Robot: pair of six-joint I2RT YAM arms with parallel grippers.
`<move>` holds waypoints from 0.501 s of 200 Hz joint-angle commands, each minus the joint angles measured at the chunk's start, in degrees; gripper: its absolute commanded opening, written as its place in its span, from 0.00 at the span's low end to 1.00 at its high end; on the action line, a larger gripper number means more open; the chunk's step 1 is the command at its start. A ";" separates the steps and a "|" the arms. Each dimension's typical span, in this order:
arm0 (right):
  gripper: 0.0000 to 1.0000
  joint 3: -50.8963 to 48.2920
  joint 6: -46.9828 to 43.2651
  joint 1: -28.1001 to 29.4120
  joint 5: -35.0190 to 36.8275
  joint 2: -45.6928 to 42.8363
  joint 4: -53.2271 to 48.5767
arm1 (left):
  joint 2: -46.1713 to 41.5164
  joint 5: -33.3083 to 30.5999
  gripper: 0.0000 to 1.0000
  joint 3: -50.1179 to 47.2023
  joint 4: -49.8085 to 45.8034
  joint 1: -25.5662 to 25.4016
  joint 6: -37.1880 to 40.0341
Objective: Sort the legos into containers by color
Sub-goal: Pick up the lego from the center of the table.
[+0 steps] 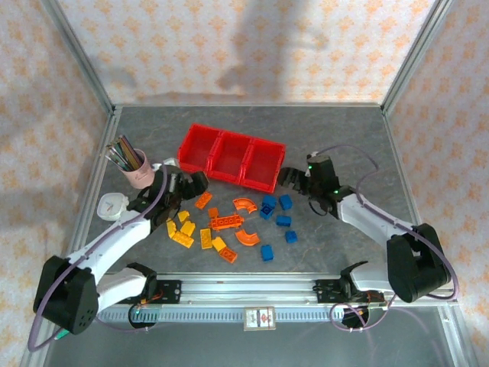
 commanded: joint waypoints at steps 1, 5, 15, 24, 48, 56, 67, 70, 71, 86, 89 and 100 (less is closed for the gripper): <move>1.00 1.87 0.71 4.47 0.11 0.31 -2.34 | 4.18 0.31 0.99 4.23 -8.77 -2.65 1.99; 1.00 1.83 0.92 5.31 0.30 0.47 -2.50 | 5.16 0.32 0.99 4.89 -9.39 -3.08 2.22; 0.99 1.74 1.74 7.25 0.67 0.82 -2.64 | 7.95 0.29 0.98 6.60 -10.90 -4.24 4.37; 1.00 1.49 2.73 8.97 0.72 1.14 -2.27 | 10.41 0.08 0.97 7.85 -12.00 -5.02 5.10; 1.00 0.93 4.89 12.94 1.15 2.19 -0.83 | 16.92 -0.18 0.92 10.76 -14.29 -5.81 6.31; 1.00 0.93 5.26 13.89 1.23 2.66 -0.54 | 18.82 -0.36 0.91 11.64 -14.93 -5.98 6.64; 1.00 1.24 5.70 14.82 1.41 3.25 -0.35 | 21.18 -0.88 0.89 12.71 -15.45 -6.13 7.02; 1.00 1.36 5.67 15.01 1.48 3.41 -0.35 | 21.75 -1.03 0.89 12.93 -15.61 -6.06 7.06; 1.00 1.36 5.70 15.04 1.54 3.45 -0.35 | 21.93 -1.11 0.88 13.06 -15.70 -6.10 7.07; 1.00 1.85 5.80 15.90 1.77 4.07 -0.35 | 24.39 -1.80 0.87 14.43 -16.32 -6.11 7.22; 1.00 1.93 5.88 16.00 1.81 4.16 -0.28 | 24.80 -1.92 0.87 14.62 -16.29 -6.07 7.24; 1.00 2.16 6.07 16.29 1.60 4.45 0.08 | 26.38 -2.80 0.87 15.30 -16.74 -6.10 7.14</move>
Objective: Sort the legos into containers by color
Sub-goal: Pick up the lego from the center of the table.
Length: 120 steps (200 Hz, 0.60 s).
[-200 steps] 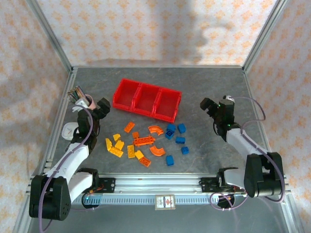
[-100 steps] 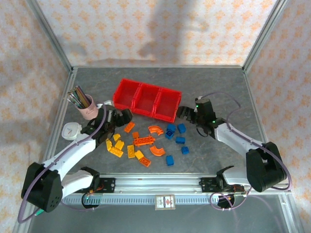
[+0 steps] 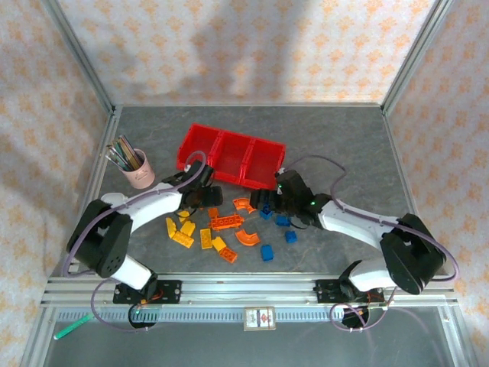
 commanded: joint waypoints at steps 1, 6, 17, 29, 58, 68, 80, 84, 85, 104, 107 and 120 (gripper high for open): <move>1.00 1.96 1.41 0.78 1.49 0.69 0.85 | 2.53 -2.94 0.87 2.82 -3.90 -0.35 1.34; 1.00 2.03 1.45 0.92 1.49 0.80 0.96 | 3.21 -3.17 0.86 3.11 -4.08 -0.36 1.22; 1.00 2.31 1.41 1.15 1.79 0.99 1.03 | 4.68 -3.04 0.85 3.72 -4.33 -0.28 1.29; 1.00 2.47 1.47 1.21 2.06 1.19 1.09 | 6.01 -3.25 0.84 4.50 -4.73 -0.32 1.30; 1.00 3.18 1.46 1.22 1.76 1.70 1.20 | 8.40 -3.97 0.79 6.17 -5.53 -0.31 1.48; 1.00 3.44 1.51 1.32 1.66 1.78 1.12 | 8.98 -4.16 0.77 6.29 -5.51 -0.31 1.47; 1.00 3.55 1.47 1.32 1.66 1.79 1.20 | 9.82 -4.50 0.75 6.66 -6.05 -0.37 1.48; 1.00 3.54 1.50 1.32 1.76 1.87 1.20 | 10.02 -4.59 0.74 6.82 -6.19 -0.34 1.40; 1.00 3.54 1.53 1.32 1.76 1.87 1.20 | 10.06 -4.60 0.74 6.84 -6.23 -0.36 1.39; 1.00 3.72 1.49 1.35 1.75 2.05 1.37 | 10.62 -3.65 0.69 6.82 -5.77 -0.34 1.21; 1.00 3.72 1.47 1.40 1.75 2.10 1.38 | 10.69 -3.42 0.68 6.70 -5.60 -0.37 1.21; 1.00 3.94 1.53 1.41 1.60 2.45 1.53 | 11.14 -3.11 0.64 6.69 -5.60 -0.34 0.92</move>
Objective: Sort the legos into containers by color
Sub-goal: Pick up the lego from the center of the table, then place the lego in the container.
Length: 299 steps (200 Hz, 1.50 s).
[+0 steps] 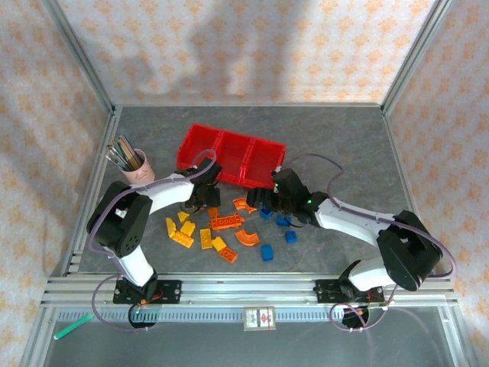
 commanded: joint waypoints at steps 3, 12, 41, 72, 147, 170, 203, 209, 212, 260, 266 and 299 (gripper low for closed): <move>1.00 2.03 0.55 0.54 1.29 0.96 1.03 | 1.63 -0.37 0.63 0.96 -1.89 -0.37 0.40; 1.00 2.20 0.56 0.55 1.08 1.16 1.11 | 1.72 -0.19 0.59 0.84 -1.95 -0.36 0.14; 1.00 2.84 0.61 0.54 0.83 1.75 1.21 | 1.55 1.28 0.50 0.28 -1.55 -0.39 -0.14; 1.00 3.59 0.52 0.54 0.71 2.20 1.12 | 1.65 1.62 0.39 -0.26 -1.22 -0.52 -0.33; 1.00 6.28 0.19 0.62 0.76 1.26 -0.46 | -3.60 0.70 0.32 0.08 -2.41 -0.52 -1.49; 1.00 8.16 0.26 0.54 0.85 1.29 -0.81 | -6.64 -2.60 0.32 1.31 -4.17 -0.38 -1.63; 1.00 12.05 0.10 0.29 0.81 2.43 -1.61 | -8.79 -6.60 0.32 6.15 -6.81 0.71 -0.95; 1.00 12.67 0.05 0.27 0.81 2.70 -1.68 | -8.98 -6.93 0.32 7.13 -6.68 1.15 -0.71; 1.00 12.94 0.06 0.20 0.85 2.78 -1.69 | -9.00 -7.10 0.32 7.69 -6.62 1.46 -0.59; 1.00 16.17 0.21 -1.93 1.76 4.26 -1.67 | -2.97 -6.84 0.31 19.99 -4.40 7.78 3.43; 1.00 16.40 0.15 -2.24 2.05 4.34 -1.69 | -1.48 -6.86 0.31 21.56 -4.27 8.36 4.02; 1.00 16.80 -0.20 -4.02 2.57 4.19 -1.35 | 7.05 -5.81 0.30 30.34 -2.86 10.65 6.86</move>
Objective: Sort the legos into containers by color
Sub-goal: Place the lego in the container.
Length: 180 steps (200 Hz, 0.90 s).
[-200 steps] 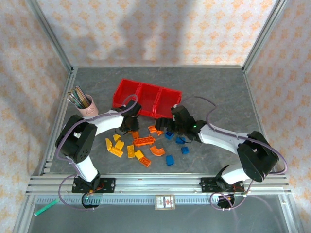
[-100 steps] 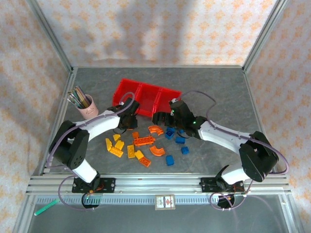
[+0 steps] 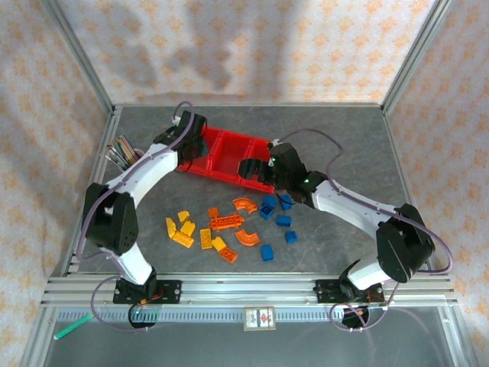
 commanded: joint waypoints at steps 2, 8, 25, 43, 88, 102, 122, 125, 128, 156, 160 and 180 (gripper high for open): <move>1.00 2.00 -0.19 -1.15 1.67 0.18 -0.41 | 6.70 -0.85 0.30 6.09 -0.04 1.23 3.90; 1.00 2.01 -0.40 -1.32 1.75 0.21 -0.39 | 8.46 -1.16 0.30 7.96 -0.48 1.39 4.41; 1.00 2.07 -0.51 -1.82 1.84 0.13 -0.57 | 13.62 -1.09 0.30 12.17 -1.95 2.18 5.02; 1.00 2.25 -0.69 -2.13 1.84 -0.25 -0.76 | 17.15 -0.54 0.30 14.80 -2.54 2.79 5.51; 1.00 2.76 -0.84 -2.40 1.79 -1.37 -0.93 | 23.33 -0.65 0.34 20.21 -5.55 3.46 7.12; 1.00 2.77 -0.84 -2.49 1.97 -1.72 -0.86 | 24.00 -0.61 0.40 21.16 -6.57 3.53 7.40; 1.00 3.03 -0.89 -2.58 2.02 -2.18 -1.06 | 23.50 -0.13 0.46 21.44 -6.82 3.54 7.83; 1.00 3.10 -0.95 -2.58 1.94 -2.19 -1.08 | 23.33 -0.12 0.47 21.48 -6.86 3.55 7.92; 1.00 3.17 -0.89 -2.62 1.93 -2.25 -1.18 | 23.15 -0.12 0.47 21.52 -6.93 3.55 7.93; 1.00 3.65 -1.53 -2.92 2.18 -3.50 -2.18 | 21.17 -0.74 0.49 22.09 -8.26 3.65 8.20; 1.00 3.65 -1.58 -2.93 2.23 -3.77 -2.39 | 20.84 -0.67 0.49 22.30 -8.62 3.72 8.15; 1.00 3.31 -1.91 -3.19 2.24 -4.99 -3.37 | 18.34 0.89 0.49 22.30 -10.17 3.72 7.46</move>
